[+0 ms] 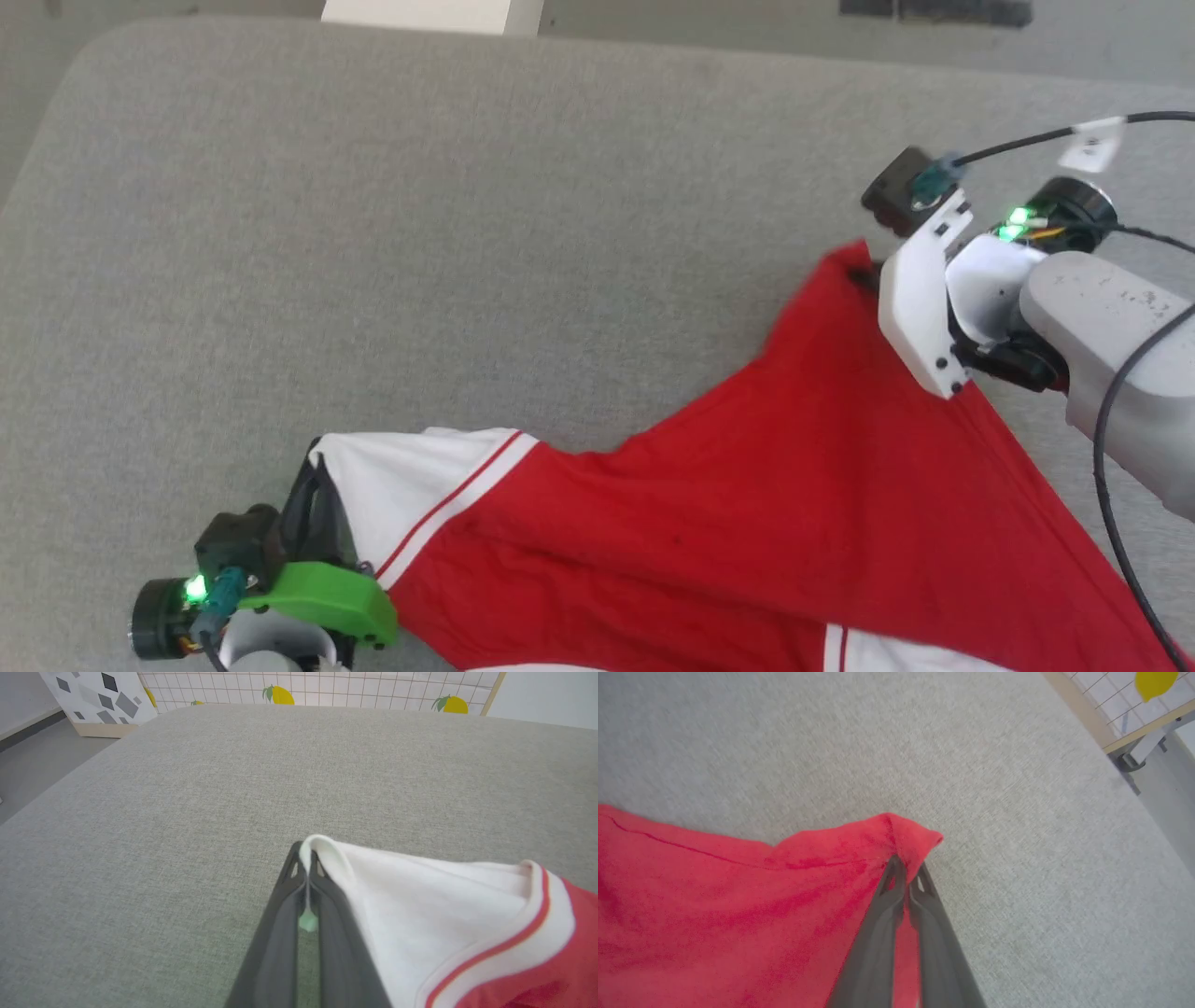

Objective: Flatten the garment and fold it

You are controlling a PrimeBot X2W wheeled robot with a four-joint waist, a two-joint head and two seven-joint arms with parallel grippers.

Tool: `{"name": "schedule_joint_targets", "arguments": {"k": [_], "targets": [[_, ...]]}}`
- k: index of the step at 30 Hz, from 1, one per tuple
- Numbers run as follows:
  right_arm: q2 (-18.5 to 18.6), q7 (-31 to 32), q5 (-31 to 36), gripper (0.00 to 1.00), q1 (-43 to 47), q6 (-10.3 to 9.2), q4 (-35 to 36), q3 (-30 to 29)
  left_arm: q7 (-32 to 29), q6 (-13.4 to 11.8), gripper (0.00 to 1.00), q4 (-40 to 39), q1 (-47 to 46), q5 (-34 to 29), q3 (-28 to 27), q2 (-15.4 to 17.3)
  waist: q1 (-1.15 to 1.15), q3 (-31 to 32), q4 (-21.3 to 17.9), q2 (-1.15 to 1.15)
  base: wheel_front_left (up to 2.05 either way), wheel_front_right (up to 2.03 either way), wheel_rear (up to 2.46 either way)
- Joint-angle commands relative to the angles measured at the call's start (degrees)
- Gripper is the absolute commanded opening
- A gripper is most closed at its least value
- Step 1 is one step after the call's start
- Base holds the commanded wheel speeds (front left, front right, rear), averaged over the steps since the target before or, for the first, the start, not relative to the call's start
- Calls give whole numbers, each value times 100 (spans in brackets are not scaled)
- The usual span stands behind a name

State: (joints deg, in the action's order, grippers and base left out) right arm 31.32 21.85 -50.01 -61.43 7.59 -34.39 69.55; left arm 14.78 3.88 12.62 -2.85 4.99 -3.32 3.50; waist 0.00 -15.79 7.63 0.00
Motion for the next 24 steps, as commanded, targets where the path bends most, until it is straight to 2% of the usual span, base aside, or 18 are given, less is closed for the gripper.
{"name": "schedule_joint_targets", "arguments": {"k": [1, 7, 12, 19, 24], "targets": [[7, -377, -51, 0, 39, -10, 16, -80, 22, -33, 0, -31, 57, -49, -53, 84, 0, 344, -211, 0, 0, 0, 0], [5, -1662, 4, 0, 220, -10, -8, -320, 22, -57, 0, -264, -51, -65, -245, 243, 0, 835, -448, 0, 0, 0, 0], [-76, -2395, 135, 0, 273, -10, -82, -643, 22, -113, 0, -597, -396, -84, -421, 415, 0, 1135, -632, 0, 0, 0, 0], [-360, -3228, 472, 0, 30, -10, -325, -1478, 22, -9, 0, -846, -1609, -150, -399, 840, 0, 1265, -834, 0, 0, 0, 0], [-709, -3484, 793, 0, -262, -10, -521, -2130, -79, 52, 0, -848, -2777, -234, -268, 1124, 0, 1110, -929, 0, 0, 0, 0]]}}
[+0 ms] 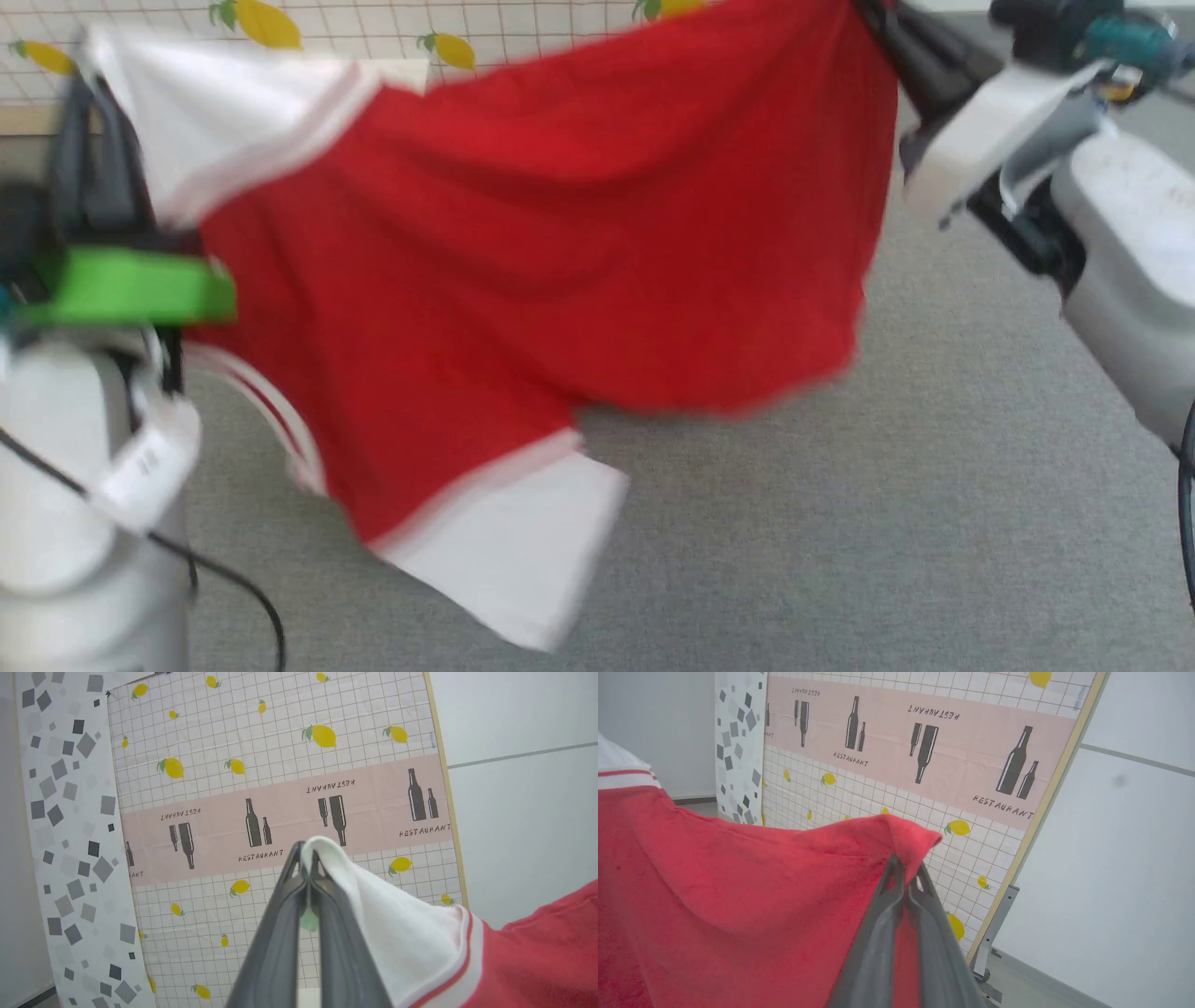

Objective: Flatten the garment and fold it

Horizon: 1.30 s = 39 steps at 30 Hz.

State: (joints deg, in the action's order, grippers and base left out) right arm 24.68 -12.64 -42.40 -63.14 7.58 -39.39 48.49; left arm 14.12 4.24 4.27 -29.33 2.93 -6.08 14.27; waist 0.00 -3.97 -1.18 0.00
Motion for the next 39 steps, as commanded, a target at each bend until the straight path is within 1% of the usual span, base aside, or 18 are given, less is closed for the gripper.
{"name": "schedule_joint_targets", "arguments": {"k": [1, 7, 10, 16, 22, 26, 28, 32, 35, 38, 39], "targets": [[-115, -70, 121, 0, -174, -9, -37, -169, -45, 30, 0, -6, -409, -42, 43, 99, 0, -140, -67, 0, 0, 0, 0], [-363, -167, 645, 0, -757, -9, -42, -984, -240, 136, 0, 204, -1955, -82, 280, 382, 0, -747, -134, 0, 0, 0, 0], [-460, -179, 891, 0, -1149, -9, -81, -1405, -293, 198, 0, 407, -2780, -25, 420, 490, 0, -1158, -126, 0, 0, 0, 0], [-637, -123, 1471, 0, -2128, -9, -153, -2054, -338, 261, 0, 923, -4407, 60, 604, 722, 0, -2055, -88, 0, 0, 0, 0], [-756, -104, 2145, 0, -3083, -9, -210, -2704, -274, 261, 0, 1425, -5787, 14, 706, 843, 0, -2799, -24, 0, 0, 0, 0], [-848, -72, 2443, 0, -3500, -9, -182, -3004, -206, 263, 0, 1785, -6496, -21, 814, 845, 0, -3132, 11, 0, 0, 0, 0], [-888, -60, 2556, 0, -3639, -9, -167, -3112, -141, 265, 0, 2003, -6759, -17, 849, 843, 0, -3261, 20, 0, 0, 0, 0], [-885, -50, 2764, 0, -3692, -9, -188, -3158, -33, 271, 0, 2364, -6902, -17, 927, 855, 0, -3407, 51, 0, 0, 0, 0], [-905, -60, 2828, 0, -3542, -9, -273, -3123, 29, 255, 0, 2558, -6766, 57, 865, 886, 0, -3443, 41, 0, 0, 0, 0], [-918, -98, 2790, 0, -3221, -9, -387, -3090, 71, 254, 0, 2701, -6368, 337, 672, 794, 0, -3394, 53, 0, 0, 0, 0], [-925, -108, 2776, 0, -3140, -9, -419, -3088, 76, 251, 0, 2711, -6262, 341, 663, 799, 0, -3366, 55, 0, 0, 0, 0]]}}
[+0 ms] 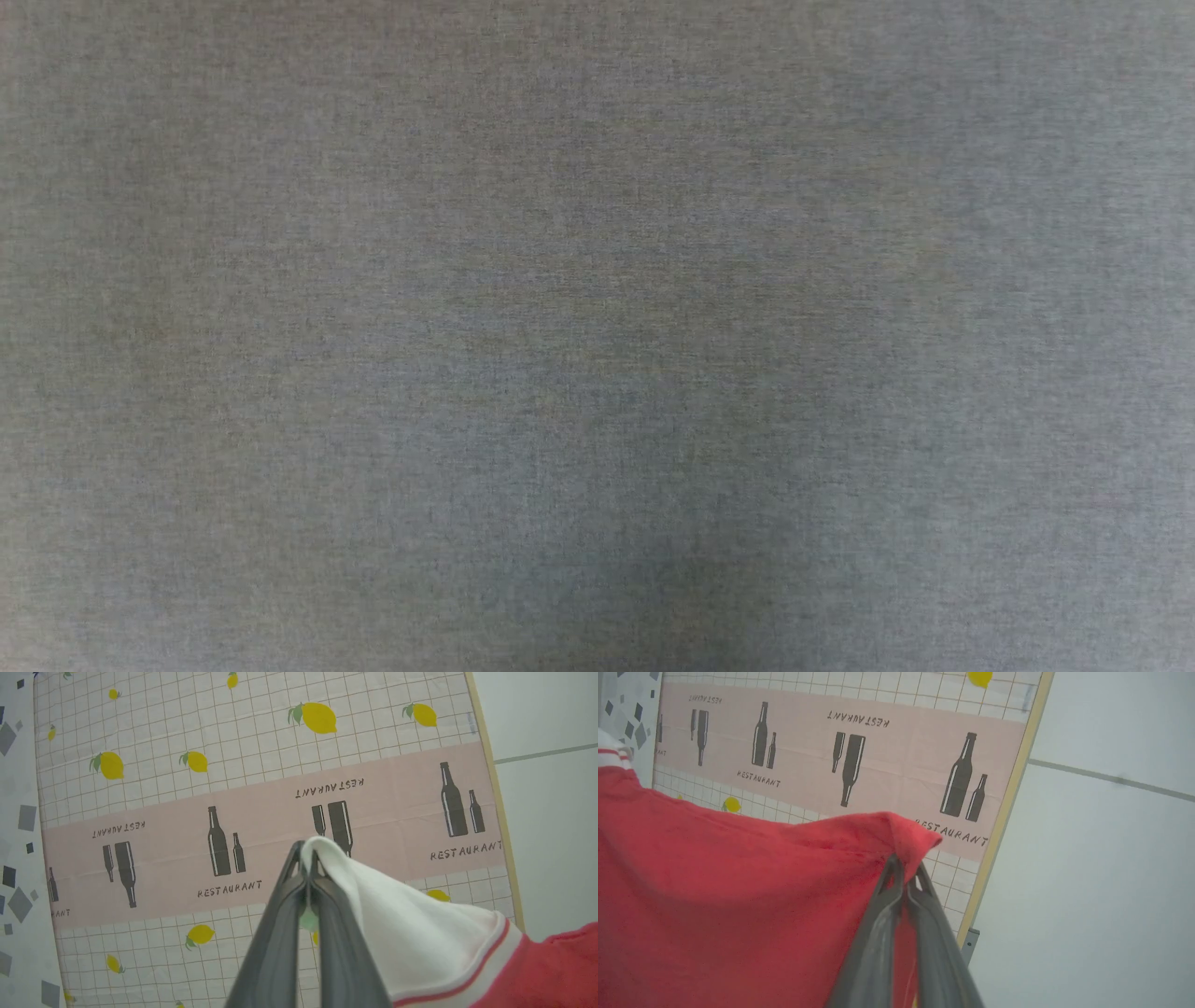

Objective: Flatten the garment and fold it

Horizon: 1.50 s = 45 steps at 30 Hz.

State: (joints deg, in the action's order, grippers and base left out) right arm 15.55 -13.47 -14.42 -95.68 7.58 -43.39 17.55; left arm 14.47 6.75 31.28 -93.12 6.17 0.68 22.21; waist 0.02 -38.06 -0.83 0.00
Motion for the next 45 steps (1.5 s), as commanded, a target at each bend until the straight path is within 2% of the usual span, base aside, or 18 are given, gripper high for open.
{"name": "schedule_joint_targets", "arguments": {"k": [1, 12, 22, 30, 40, 45], "targets": [[-26, -37, -55, 0, 258, -9, -77, 27, 45, -4, 0, -1, 312, 31, -28, -4, -2, 89, 32, 0, 0, 0, 0], [-98, -132, -455, 0, 1916, -9, -488, 576, 51, -2, 0, -958, 3010, 271, -553, -315, -2, 971, 123, 0, 0, 0, 0], [164, -149, -1017, 0, 3675, -9, -260, 1445, 52, 9, 0, -1847, 5954, 164, -748, -772, -2, 2083, 182, 0, 0, 0, 0], [463, -130, -1572, 0, 5058, -9, -14, 2144, 52, 4, 0, -2170, 7958, 120, -796, -1033, -2, 2954, 223, 0, 0, 0, 0], [842, -40, -2089, 0, 6450, -9, 259, 2425, -29, 51, 0, -1854, 9387, 130, -414, -817, -2, 3735, 306, 0, 0, 0, 0], [1011, 30, -2180, 0, 7104, -9, 448, 2424, -105, 52, 0, -1781, 9993, 269, -444, -793, -2, 4019, 293, 0, 0, 0, 0]]}}
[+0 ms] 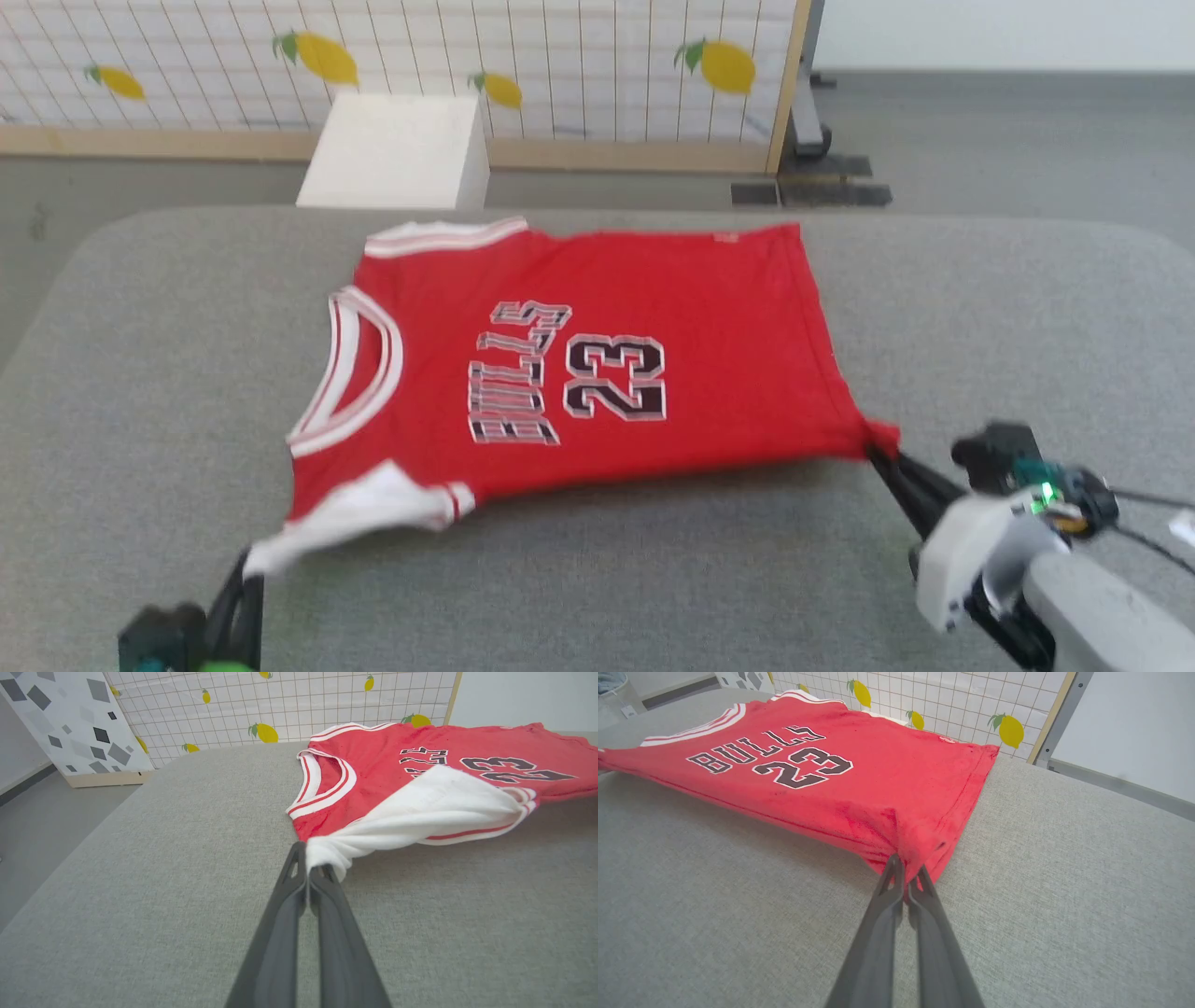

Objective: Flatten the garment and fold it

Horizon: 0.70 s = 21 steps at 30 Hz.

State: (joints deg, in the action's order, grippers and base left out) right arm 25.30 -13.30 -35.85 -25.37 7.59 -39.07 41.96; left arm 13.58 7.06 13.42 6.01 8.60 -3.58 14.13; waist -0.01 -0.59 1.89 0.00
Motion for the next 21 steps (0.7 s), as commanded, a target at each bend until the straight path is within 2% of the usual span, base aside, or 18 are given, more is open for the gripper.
{"name": "schedule_joint_targets", "arguments": {"k": [1, 10, 14, 21], "targets": [[71, 21, -67, 0, 227, -10, 61, -69, -50, 21, 0, -12, 217, 37, -9, 11, 1, 318, 25, 0, 0, 0, 0], [205, 162, -57, 0, 1573, -10, 627, -622, -244, -130, 0, -285, 1114, 162, -30, -125, 1, 422, 117, 0, 0, 0, 0], [243, 306, 75, 0, 2172, -10, 1040, -1008, -405, -320, 0, -515, 1362, 157, -26, -242, 1, 390, 148, 0, 0, 0, 0], [192, 842, 457, 0, 3014, -10, 1909, -1628, -602, -501, 0, -716, 1687, 159, -76, -248, 1, 237, 95, 0, 0, 0, 0]]}}
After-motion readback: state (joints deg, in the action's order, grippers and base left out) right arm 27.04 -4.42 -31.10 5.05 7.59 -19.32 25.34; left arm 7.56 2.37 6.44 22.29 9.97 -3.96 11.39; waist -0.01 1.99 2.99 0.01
